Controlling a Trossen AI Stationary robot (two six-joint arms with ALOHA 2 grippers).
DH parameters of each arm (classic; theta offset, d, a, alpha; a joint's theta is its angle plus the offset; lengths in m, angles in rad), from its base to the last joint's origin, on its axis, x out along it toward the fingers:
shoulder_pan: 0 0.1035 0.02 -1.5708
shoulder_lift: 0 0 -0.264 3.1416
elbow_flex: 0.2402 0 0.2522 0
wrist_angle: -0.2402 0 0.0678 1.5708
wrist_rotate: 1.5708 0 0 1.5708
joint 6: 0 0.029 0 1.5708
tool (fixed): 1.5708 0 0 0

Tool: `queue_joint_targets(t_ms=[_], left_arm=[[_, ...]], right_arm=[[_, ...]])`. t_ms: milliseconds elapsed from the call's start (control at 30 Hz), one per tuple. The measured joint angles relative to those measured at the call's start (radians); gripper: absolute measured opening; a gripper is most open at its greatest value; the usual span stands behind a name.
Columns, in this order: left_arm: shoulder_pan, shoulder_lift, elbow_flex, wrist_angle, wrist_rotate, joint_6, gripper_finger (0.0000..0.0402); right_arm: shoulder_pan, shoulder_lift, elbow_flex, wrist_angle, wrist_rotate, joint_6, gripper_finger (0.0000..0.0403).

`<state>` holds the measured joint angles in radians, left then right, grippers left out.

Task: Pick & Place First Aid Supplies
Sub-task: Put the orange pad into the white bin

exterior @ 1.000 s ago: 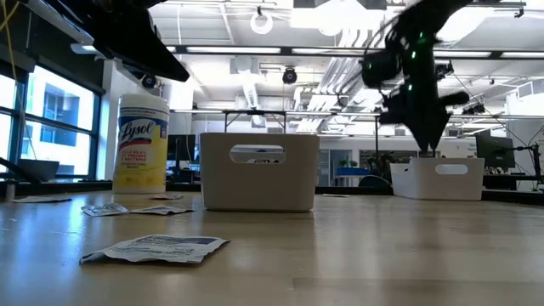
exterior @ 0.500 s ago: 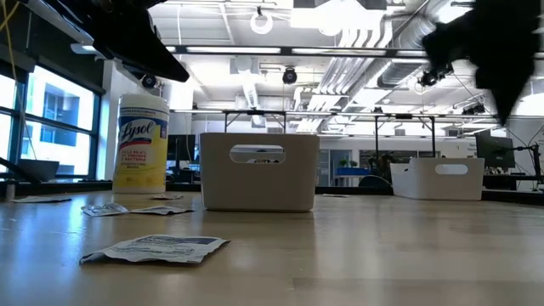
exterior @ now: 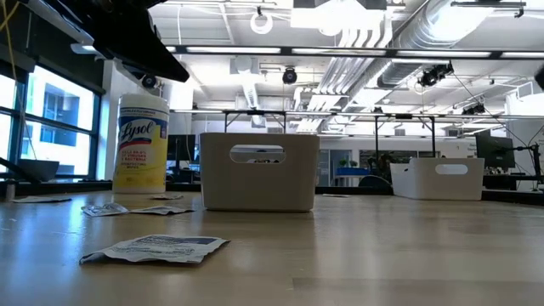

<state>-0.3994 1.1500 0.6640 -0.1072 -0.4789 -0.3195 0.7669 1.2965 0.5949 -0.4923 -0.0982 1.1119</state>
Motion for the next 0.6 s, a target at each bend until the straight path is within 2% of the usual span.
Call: queue_joint_targets(t_ms=[133, 267, 600], left_arm=[[0.0, 0.0, 0.0, 0.0, 0.0, 0.0, 0.0002], [0.0, 0.0, 0.0, 0.0, 0.0, 0.0, 0.0002], [0.0, 0.0, 0.0, 0.0, 0.0, 0.0, 0.0002]], right_arm=[[0.015, 0.0, -0.023, 0.04, -0.016, 0.038, 0.0099], [0.018, 0.01, -0.02, 0.044, 0.016, -0.005, 0.0098], [0.053, 0.163, -0.013, 0.069, 0.059, -0.099, 0.0066]])
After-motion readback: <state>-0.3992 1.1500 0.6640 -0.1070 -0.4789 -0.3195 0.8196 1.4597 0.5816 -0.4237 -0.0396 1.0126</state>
